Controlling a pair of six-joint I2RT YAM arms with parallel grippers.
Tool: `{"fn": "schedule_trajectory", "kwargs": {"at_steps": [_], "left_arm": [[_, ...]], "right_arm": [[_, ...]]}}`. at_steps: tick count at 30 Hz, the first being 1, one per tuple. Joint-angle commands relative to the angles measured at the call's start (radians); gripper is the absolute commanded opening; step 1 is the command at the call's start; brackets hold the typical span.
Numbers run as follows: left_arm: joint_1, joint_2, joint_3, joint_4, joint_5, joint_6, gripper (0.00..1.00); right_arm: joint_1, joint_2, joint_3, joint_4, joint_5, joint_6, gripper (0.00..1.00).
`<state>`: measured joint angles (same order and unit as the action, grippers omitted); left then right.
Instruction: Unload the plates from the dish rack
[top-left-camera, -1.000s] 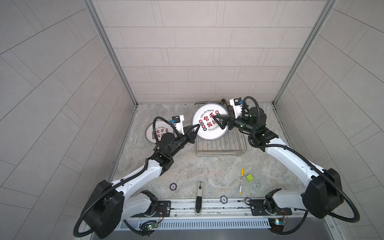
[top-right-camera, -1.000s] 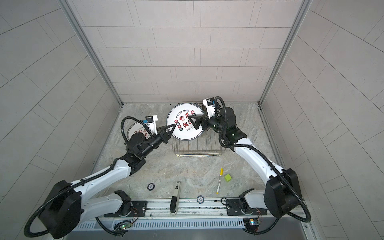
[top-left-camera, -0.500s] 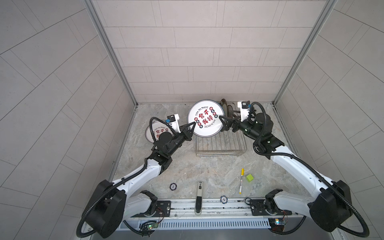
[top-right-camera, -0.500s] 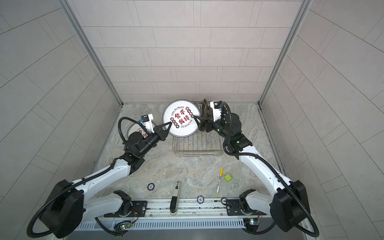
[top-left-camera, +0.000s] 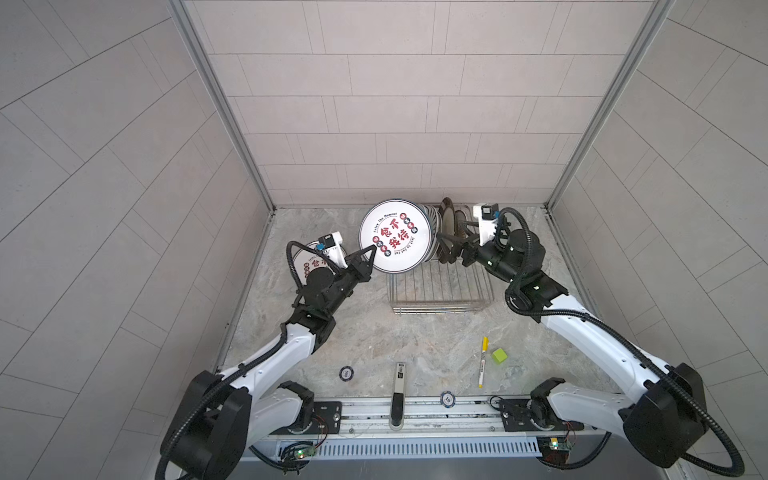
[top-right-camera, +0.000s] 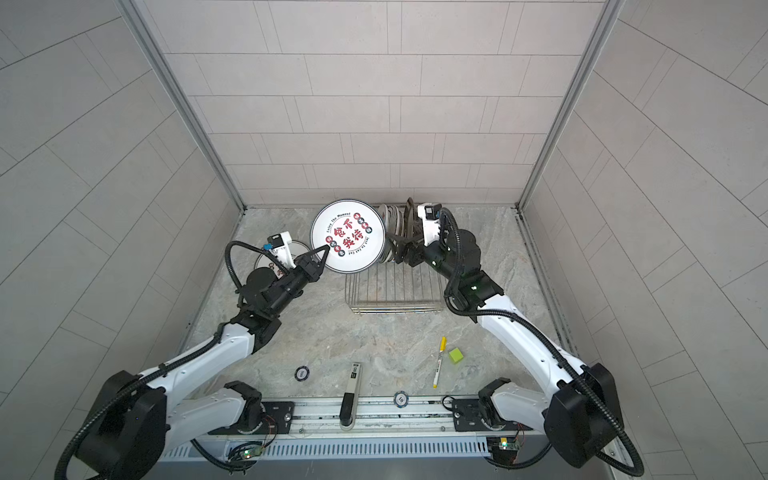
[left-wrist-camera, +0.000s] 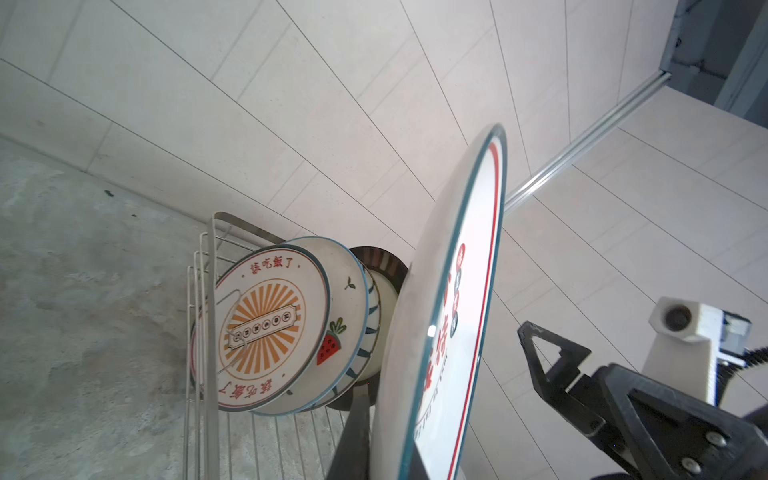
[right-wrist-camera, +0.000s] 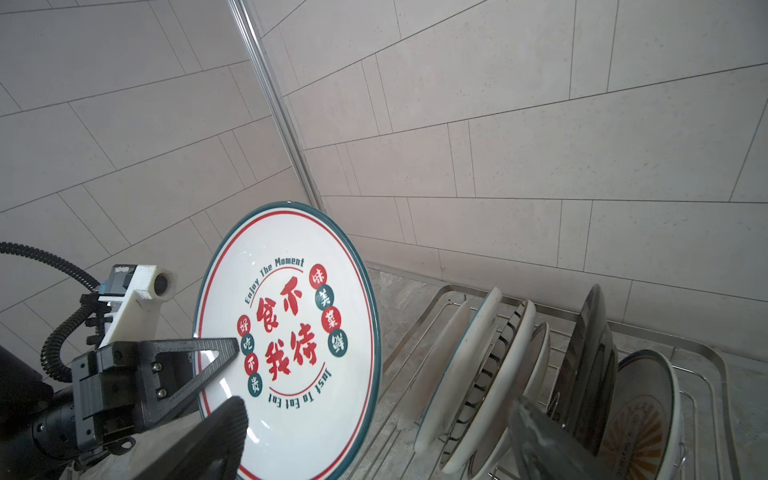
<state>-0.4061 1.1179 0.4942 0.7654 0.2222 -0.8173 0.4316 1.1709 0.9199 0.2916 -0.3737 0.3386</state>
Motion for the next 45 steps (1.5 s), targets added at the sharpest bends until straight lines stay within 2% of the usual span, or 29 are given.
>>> {"fn": "schedule_trajectory", "kwargs": {"at_steps": [1, 10, 19, 25, 30, 35, 45], "left_arm": [[0.006, -0.042, 0.003, 0.067, -0.007, -0.037, 0.0], [0.015, -0.072, -0.012, 0.027, -0.041, -0.032, 0.0], [0.115, -0.109, -0.021, -0.117, -0.112, -0.108, 0.0], [0.197, -0.148, -0.045, -0.175, -0.11, -0.135, 0.01], [0.256, -0.203, -0.061, -0.269, -0.167, -0.143, 0.02], [0.287, -0.23, -0.072, -0.332, -0.231, -0.132, 0.03], [0.378, -0.184, -0.092, -0.303, -0.229, -0.157, 0.04]], "right_arm": [[0.026, 0.001, 0.039, -0.029, 0.03, -0.061, 1.0], [0.067, 0.062, 0.083, -0.051, 0.035, -0.102, 0.99], [0.197, 0.198, 0.217, -0.143, 0.07, -0.216, 0.99], [0.232, 0.319, 0.332, -0.189, 0.068, -0.166, 0.98], [0.266, 0.415, 0.43, -0.243, 0.033, -0.138, 0.97], [0.289, 0.509, 0.508, -0.269, 0.058, -0.138, 0.97], [0.332, 0.705, 0.716, -0.387, 0.059, -0.15, 0.95]]}}
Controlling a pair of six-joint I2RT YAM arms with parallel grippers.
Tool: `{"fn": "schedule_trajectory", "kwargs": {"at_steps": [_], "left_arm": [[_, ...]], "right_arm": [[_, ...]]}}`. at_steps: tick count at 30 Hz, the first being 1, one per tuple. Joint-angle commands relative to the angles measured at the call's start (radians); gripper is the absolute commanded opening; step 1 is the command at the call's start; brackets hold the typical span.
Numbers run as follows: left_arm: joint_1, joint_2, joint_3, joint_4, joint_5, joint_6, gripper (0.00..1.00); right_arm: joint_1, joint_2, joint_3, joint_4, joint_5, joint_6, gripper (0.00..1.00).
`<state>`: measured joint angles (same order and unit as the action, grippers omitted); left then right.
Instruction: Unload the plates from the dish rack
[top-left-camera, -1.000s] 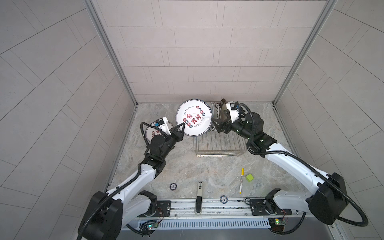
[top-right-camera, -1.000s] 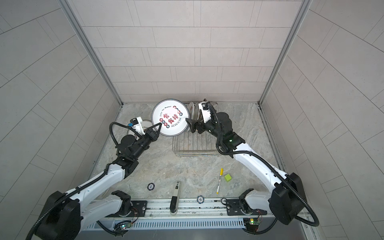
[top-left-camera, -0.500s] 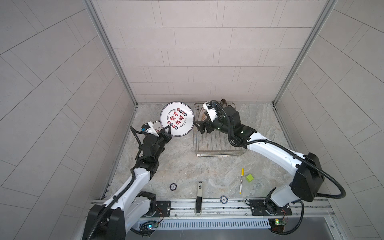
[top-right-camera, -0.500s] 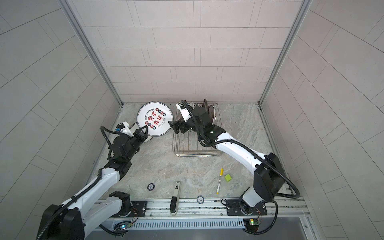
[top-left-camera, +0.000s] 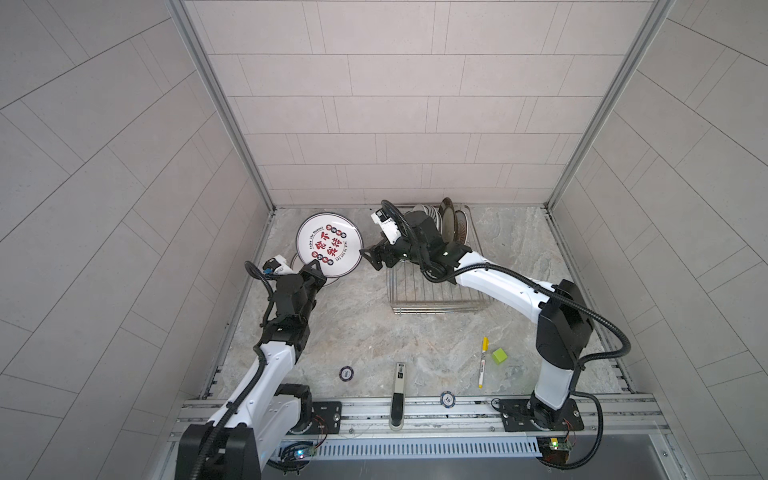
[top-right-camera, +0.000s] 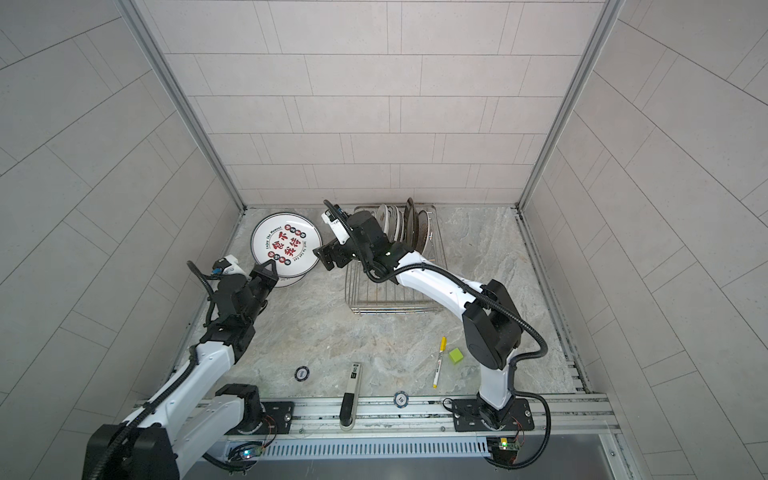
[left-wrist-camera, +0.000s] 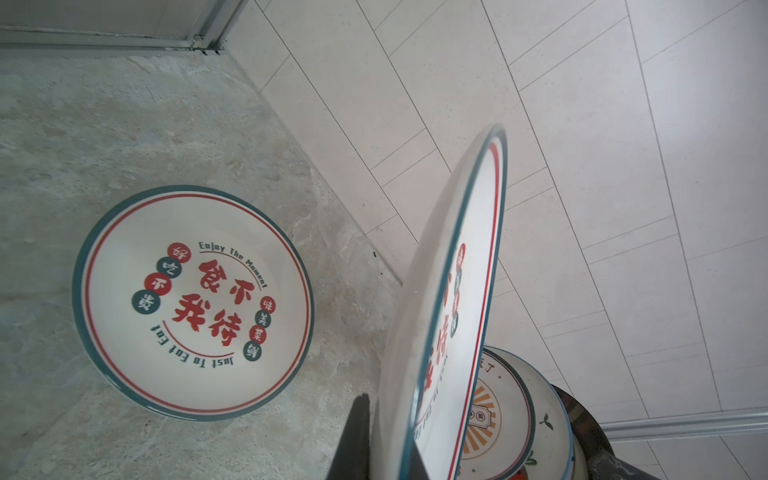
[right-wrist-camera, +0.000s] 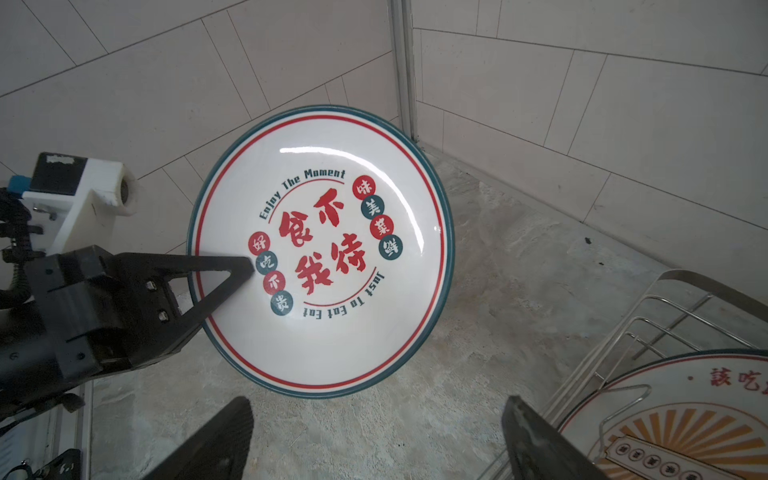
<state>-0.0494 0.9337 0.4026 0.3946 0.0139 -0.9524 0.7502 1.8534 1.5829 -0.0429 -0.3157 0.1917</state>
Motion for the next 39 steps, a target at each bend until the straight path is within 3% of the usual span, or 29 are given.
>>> {"fn": "schedule_trajectory", "kwargs": {"at_steps": [1, 6, 15, 27, 39], "left_arm": [[0.032, 0.008, -0.001, 0.071, -0.015, -0.025, 0.04], [0.053, 0.013, -0.006, 0.054, -0.035, -0.005, 0.04], [0.16, 0.081, -0.015, 0.101, 0.058, -0.042, 0.05], [0.184, 0.283, 0.02, 0.168, 0.113, -0.058, 0.04], [0.194, 0.321, 0.048, 0.088, 0.001, -0.036, 0.06]], "right_arm": [[0.016, 0.037, 0.068, -0.06, 0.002, -0.002, 0.95], [0.031, 0.114, 0.153, -0.115, 0.002, -0.006, 0.95], [0.047, 0.235, 0.297, -0.19, -0.013, -0.017, 0.94], [0.059, 0.413, 0.529, -0.332, -0.021, -0.046, 0.93], [0.061, 0.508, 0.648, -0.396, -0.034, -0.06, 0.93]]}}
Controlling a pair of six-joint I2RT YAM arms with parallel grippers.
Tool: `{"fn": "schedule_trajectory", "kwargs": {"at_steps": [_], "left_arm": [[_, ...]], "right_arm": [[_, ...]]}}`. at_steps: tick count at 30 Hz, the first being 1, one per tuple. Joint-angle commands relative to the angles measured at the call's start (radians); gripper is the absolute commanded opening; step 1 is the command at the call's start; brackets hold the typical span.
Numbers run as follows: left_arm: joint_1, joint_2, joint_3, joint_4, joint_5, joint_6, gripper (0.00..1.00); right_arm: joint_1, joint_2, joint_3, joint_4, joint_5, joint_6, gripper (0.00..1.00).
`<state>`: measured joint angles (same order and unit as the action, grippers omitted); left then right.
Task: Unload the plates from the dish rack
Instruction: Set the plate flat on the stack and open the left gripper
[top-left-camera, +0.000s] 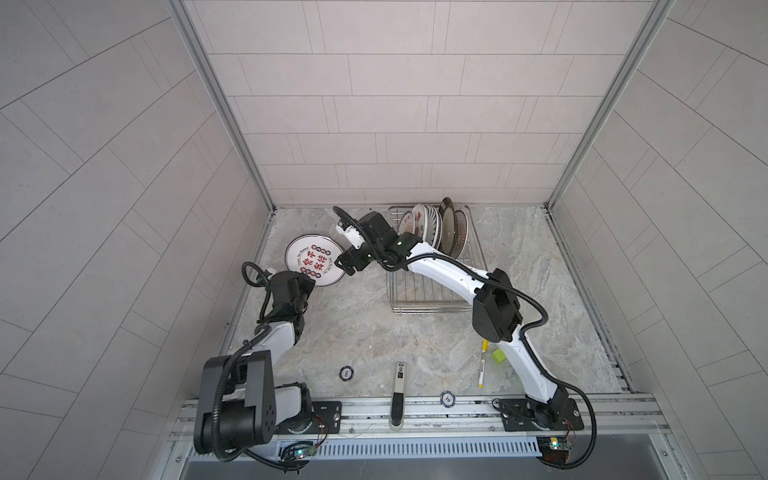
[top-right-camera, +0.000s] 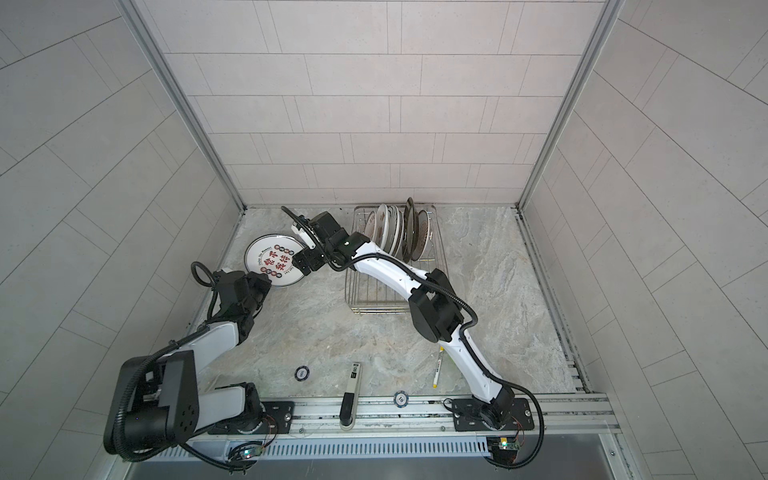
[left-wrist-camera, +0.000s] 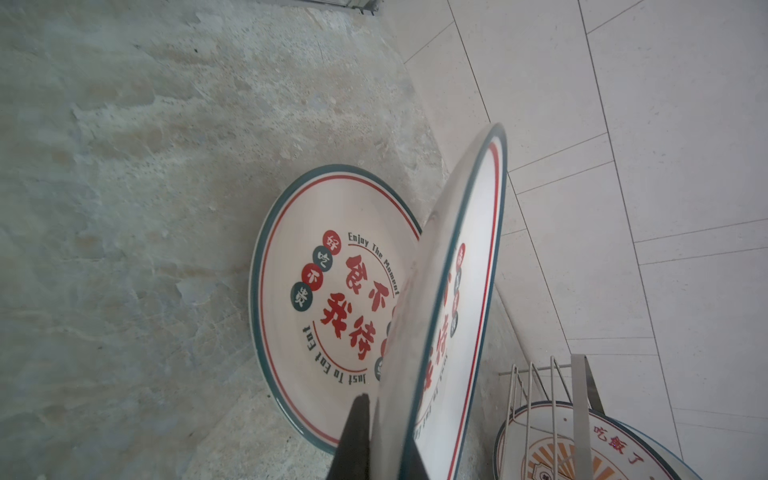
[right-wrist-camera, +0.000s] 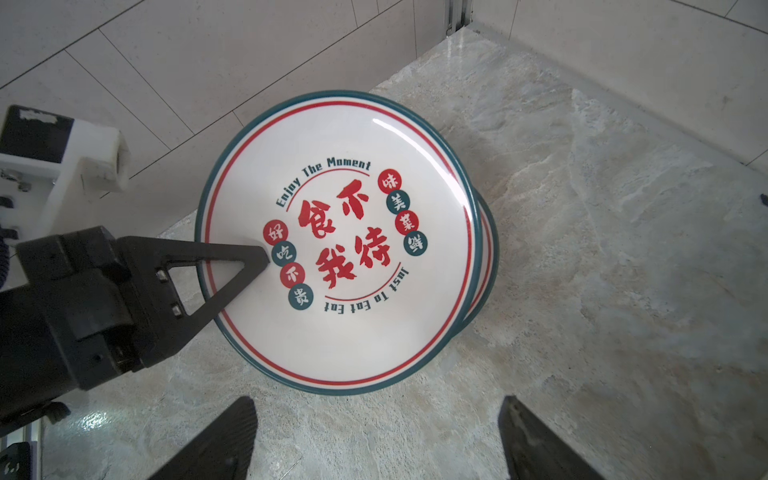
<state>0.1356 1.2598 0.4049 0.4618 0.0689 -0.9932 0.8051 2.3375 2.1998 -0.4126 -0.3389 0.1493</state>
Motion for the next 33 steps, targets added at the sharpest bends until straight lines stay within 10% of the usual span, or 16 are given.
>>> {"fn": "schedule_trajectory", "kwargs": {"at_steps": [1, 33], "left_arm": [[0.01, -0.004, 0.049, 0.02, -0.055, 0.005, 0.06], [0.018, 0.266, 0.13, 0.106, 0.014, -0.027, 0.14]], "right_arm": [[0.006, 0.03, 0.037, -0.026, -0.014, -0.018, 0.93], [0.005, 0.082, 0.106, -0.085, -0.022, -0.04, 0.92]]}}
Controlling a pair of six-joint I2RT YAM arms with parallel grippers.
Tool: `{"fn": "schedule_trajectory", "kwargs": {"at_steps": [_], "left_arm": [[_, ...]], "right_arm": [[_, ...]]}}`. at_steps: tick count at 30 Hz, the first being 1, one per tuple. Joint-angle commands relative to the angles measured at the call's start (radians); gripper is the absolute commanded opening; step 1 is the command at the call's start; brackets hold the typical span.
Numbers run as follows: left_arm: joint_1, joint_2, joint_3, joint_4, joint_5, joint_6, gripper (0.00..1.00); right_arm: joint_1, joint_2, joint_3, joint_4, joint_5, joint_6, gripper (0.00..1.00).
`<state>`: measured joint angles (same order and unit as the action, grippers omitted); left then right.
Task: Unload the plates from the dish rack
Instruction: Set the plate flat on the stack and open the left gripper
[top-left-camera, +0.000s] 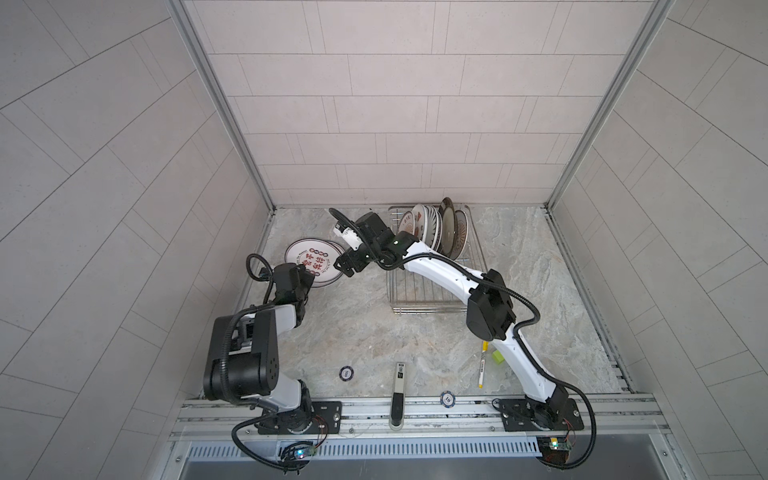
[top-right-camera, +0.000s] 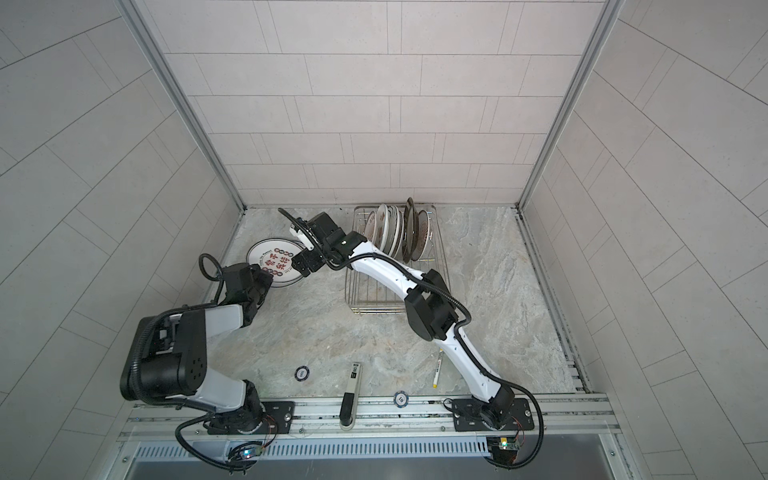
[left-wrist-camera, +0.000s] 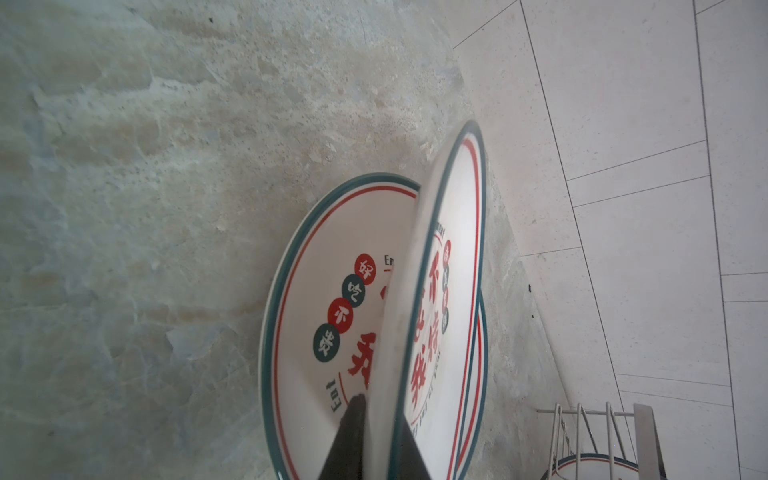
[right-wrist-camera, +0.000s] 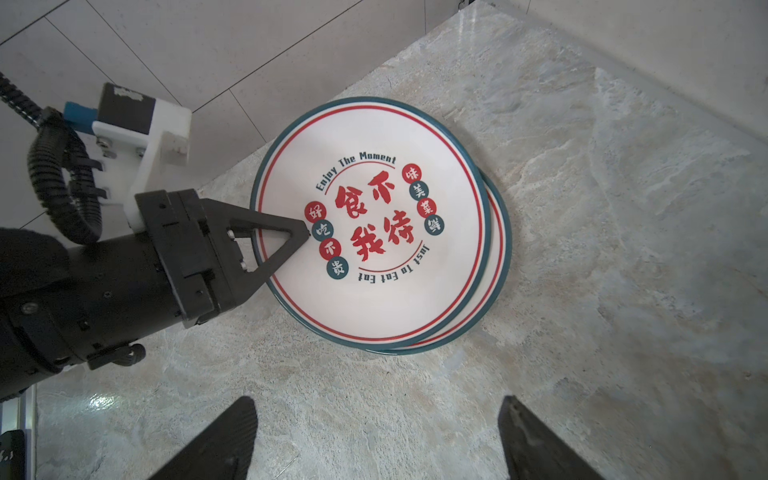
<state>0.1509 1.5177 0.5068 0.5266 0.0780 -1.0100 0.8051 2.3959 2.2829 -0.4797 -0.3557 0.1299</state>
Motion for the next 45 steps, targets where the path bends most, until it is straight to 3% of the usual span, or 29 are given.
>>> {"fn": "schedule_trajectory", "kwargs": {"at_steps": [1, 14, 19, 25, 29, 36, 45], "left_arm": [[0.004, 0.012, 0.03, 0.041, 0.007, -0.01, 0.15], [0.006, 0.022, 0.033, 0.022, -0.008, -0.003, 0.25], [0.005, 0.015, 0.033, 0.003, -0.027, 0.01, 0.39], [0.004, 0.022, 0.043, -0.022, -0.036, 0.023, 0.49], [0.005, 0.026, 0.048, -0.037, -0.039, 0.036, 0.67], [0.003, 0.015, 0.065, -0.097, -0.042, 0.063, 0.67], [-0.008, -0.014, 0.064, -0.146, -0.089, 0.079, 0.55]], "right_arm": [[0.004, 0.022, 0.023, -0.021, -0.005, -0.019, 0.92], [0.006, 0.011, 0.02, -0.047, -0.011, -0.021, 0.92], [0.008, 0.002, 0.015, -0.056, -0.012, -0.021, 0.91], [0.011, -0.001, 0.013, -0.058, -0.009, -0.019, 0.91], [0.014, -0.006, 0.013, -0.069, -0.008, -0.021, 0.91], [0.016, -0.024, -0.017, -0.063, -0.002, -0.023, 0.91], [0.019, -0.037, -0.034, -0.064, 0.005, -0.024, 0.91]]}}
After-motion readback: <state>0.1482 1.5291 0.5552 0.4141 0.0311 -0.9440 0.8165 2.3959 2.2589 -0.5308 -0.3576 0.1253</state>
